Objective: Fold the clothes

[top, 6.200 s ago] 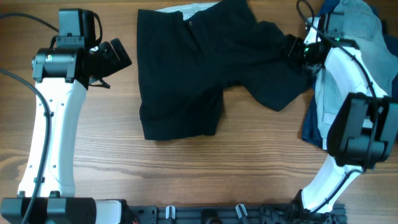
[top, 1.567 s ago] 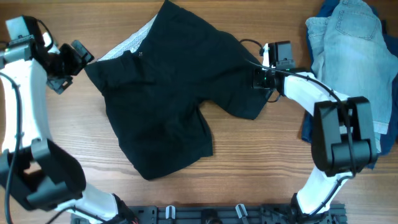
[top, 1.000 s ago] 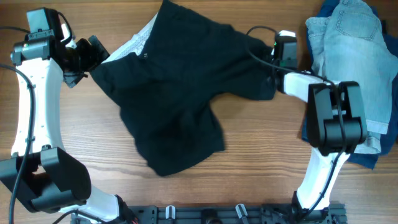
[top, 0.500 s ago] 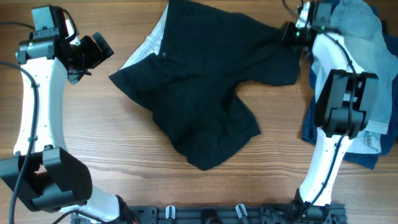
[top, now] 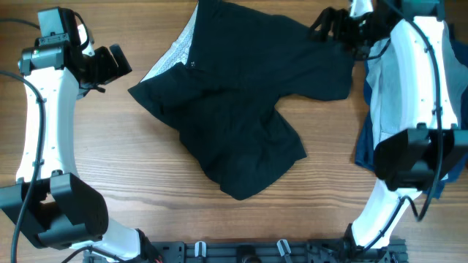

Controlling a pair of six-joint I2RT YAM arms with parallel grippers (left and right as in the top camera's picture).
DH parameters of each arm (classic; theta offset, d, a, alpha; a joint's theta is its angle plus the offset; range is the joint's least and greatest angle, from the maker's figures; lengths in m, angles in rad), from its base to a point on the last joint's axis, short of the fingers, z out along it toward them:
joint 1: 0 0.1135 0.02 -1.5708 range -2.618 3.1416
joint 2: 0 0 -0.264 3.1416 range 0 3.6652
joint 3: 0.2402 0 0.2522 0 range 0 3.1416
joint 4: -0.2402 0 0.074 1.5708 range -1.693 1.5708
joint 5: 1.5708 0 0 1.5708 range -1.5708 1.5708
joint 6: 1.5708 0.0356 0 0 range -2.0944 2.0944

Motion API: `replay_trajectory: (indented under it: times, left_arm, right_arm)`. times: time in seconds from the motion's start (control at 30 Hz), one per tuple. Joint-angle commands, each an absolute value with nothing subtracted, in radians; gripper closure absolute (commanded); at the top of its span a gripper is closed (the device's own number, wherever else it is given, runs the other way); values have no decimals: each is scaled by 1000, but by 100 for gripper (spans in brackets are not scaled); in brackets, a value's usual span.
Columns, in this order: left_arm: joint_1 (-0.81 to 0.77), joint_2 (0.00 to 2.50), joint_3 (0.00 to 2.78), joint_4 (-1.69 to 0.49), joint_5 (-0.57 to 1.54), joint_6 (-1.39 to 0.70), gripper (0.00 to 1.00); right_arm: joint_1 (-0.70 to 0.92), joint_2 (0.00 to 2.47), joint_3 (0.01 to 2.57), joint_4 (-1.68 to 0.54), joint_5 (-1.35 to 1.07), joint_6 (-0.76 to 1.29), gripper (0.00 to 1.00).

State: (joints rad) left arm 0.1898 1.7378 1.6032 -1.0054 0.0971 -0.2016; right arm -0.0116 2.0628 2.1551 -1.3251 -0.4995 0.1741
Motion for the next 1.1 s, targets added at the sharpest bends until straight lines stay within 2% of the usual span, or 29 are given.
replay_trajectory:
  times: [0.0,0.2,0.37,0.63,0.8,0.9,1.0,1.07]
  left_arm:
    - [187,1721,1604,-1018,84,-141,0]
    - [188,1721,1604,-1032,84,-141,0]
    - [188,1728,1604,-953,84,-142,0]
    - [188,1785,1604,-867,84,-136,0]
    - [188,1823,1604,-871,84,-134,0]
    - [188,1824,1604,-871,84,-134,0]
    - [188,1824,1604,-881,84,-134,0]
    - [188,1824,1604,-889,84,-134,0]
  right_arm:
    - [69,2001,2168,-1433,-379,216,3]
    - [203,1889,2117,-1554,-206,329,3]
    - [321,1787,1904,-1525,-194,410,3]
    - [506,1671,1350,-1255,-212,616,5]
    - [597,1670,1132,-1066,-216,722,9]
    - [596,1671,1053,-1023,-147,791,18]
    - [596,1671,928,-908,-113,814,40]
    - [596,1671,868,-815,-112,813,42]
